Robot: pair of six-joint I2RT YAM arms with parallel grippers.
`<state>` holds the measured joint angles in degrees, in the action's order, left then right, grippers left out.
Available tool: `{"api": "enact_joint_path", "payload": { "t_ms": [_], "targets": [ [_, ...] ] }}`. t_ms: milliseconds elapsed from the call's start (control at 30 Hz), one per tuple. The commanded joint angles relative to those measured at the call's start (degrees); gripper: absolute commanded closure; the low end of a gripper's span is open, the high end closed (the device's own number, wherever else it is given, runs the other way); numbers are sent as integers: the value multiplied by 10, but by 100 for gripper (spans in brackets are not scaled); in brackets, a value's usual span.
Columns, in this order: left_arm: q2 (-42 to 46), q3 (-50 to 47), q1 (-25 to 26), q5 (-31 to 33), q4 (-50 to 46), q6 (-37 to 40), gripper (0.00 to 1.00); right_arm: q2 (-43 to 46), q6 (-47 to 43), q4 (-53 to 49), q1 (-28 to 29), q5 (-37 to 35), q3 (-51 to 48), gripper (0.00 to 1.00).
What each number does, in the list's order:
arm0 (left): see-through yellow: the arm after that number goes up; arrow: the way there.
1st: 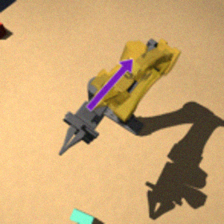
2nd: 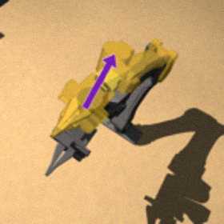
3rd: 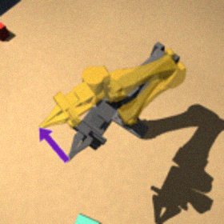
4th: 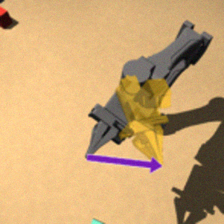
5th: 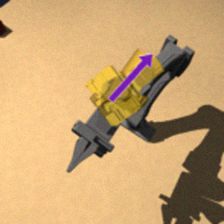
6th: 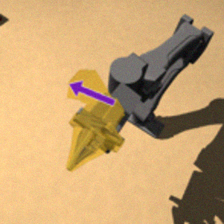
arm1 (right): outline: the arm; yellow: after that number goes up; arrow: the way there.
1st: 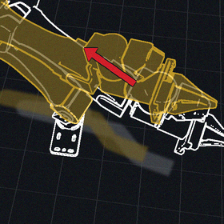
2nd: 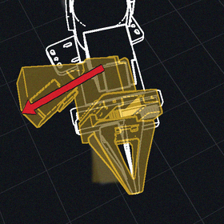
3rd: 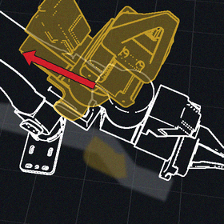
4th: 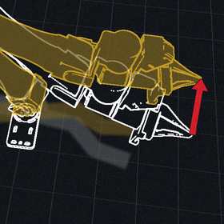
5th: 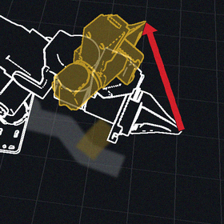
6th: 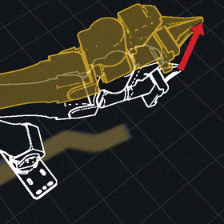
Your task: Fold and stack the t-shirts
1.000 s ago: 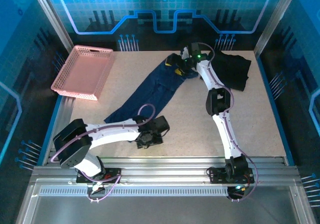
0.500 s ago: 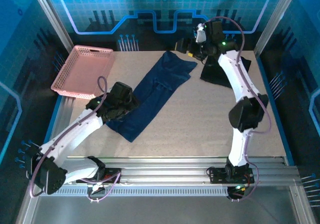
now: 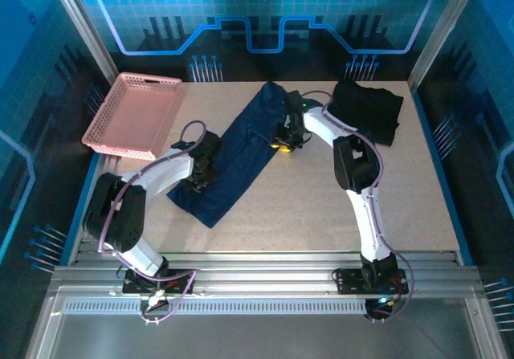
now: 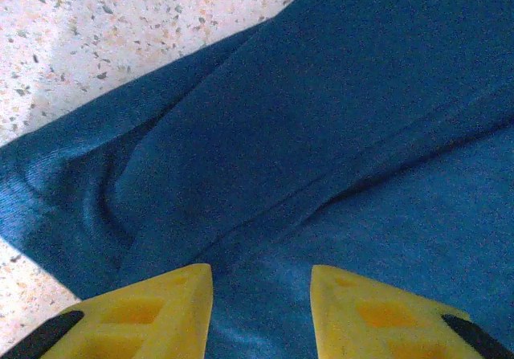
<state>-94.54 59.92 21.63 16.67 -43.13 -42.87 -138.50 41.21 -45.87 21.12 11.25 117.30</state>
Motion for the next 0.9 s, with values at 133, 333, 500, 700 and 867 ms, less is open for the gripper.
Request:
{"api": "enact_joint_path", "payload": {
  "t_ms": [133, 333, 500, 700, 867],
  "targets": [
    [-27, -28, 56, -55, 25, -4, 65, -110, 42, -97, -9, -97, 157, 67],
    [-45, -49, 151, -131, 84, -60, 65, -157, 55, -137, -44, -103, 237, 66],
    [-101, 12, 231, -194, 136, -97, 65, -154, 55, -137, -85, -106, 253, 65],
    [-183, 150, 287, -295, 203, -111, 66, -136, 25, -117, -130, -73, 273, 53],
    [-183, 247, 308, -338, 232, -121, 54, -74, -45, -127, -149, 3, 254, 32]
  ]
}}
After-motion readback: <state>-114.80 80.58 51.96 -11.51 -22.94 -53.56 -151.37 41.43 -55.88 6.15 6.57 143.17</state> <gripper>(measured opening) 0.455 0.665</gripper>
